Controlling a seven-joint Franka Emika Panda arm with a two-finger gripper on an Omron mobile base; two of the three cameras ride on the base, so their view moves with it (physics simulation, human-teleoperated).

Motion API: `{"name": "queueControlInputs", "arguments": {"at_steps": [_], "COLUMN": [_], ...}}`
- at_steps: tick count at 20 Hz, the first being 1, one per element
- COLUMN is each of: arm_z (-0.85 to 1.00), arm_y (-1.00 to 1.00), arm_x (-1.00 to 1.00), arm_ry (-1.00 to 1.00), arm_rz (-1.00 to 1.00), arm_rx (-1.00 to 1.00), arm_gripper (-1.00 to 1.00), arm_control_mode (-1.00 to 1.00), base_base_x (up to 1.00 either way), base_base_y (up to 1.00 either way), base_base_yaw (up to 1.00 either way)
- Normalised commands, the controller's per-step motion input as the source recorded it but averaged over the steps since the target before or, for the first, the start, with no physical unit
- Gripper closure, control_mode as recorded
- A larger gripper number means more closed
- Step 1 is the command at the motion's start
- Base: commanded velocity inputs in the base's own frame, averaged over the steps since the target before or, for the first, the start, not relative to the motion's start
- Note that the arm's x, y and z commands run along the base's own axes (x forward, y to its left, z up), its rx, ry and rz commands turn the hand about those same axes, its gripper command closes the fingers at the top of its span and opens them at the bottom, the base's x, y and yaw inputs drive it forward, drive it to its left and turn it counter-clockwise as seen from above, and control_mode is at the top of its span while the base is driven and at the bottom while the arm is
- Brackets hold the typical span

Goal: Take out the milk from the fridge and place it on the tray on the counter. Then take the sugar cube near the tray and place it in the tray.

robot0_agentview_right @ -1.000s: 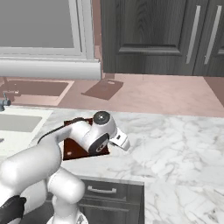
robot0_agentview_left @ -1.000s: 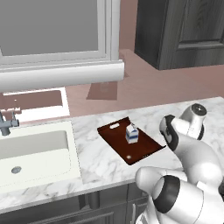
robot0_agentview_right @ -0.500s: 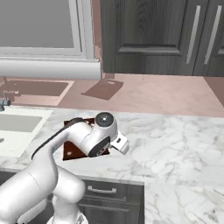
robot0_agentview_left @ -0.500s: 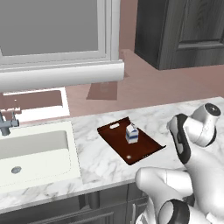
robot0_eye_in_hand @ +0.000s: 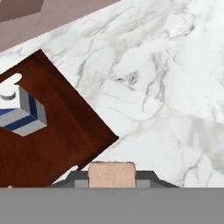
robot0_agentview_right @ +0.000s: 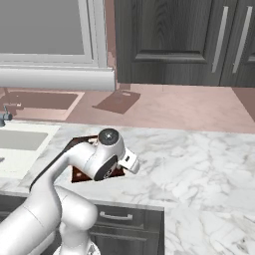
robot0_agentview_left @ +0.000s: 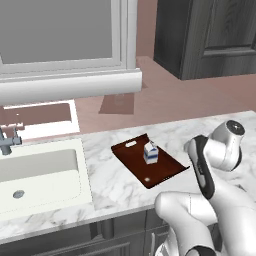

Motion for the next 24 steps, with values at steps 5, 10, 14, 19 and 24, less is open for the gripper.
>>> {"name": "queueControlInputs", "arguments": {"at_steps": [5, 10, 14, 19, 24], "arm_z": [0.0, 0.0, 0.0, -0.14, -0.18], "arm_y": [0.31, 0.55, 0.62, 0.51, 0.15], "arm_x": [0.0, 0.0, 0.03, 0.01, 0.03], "arm_ry": [0.02, 0.03, 0.02, 0.0, 0.01], "arm_rz": [0.08, 0.07, 0.06, 0.06, 0.03], "arm_rx": [-0.02, 0.0, -0.01, -0.02, -0.01], "arm_gripper": [1.0, 1.0, 1.0, 1.0, 1.0], "arm_control_mode": [-1.0, -1.0, -1.0, -1.0, -1.0], "base_base_x": [0.0, 0.0, 0.0, 0.0, 0.0], "base_base_y": [0.0, 0.0, 0.0, 0.0, 0.0], "base_base_yaw": [0.0, 0.0, 0.0, 0.0, 0.0]}}
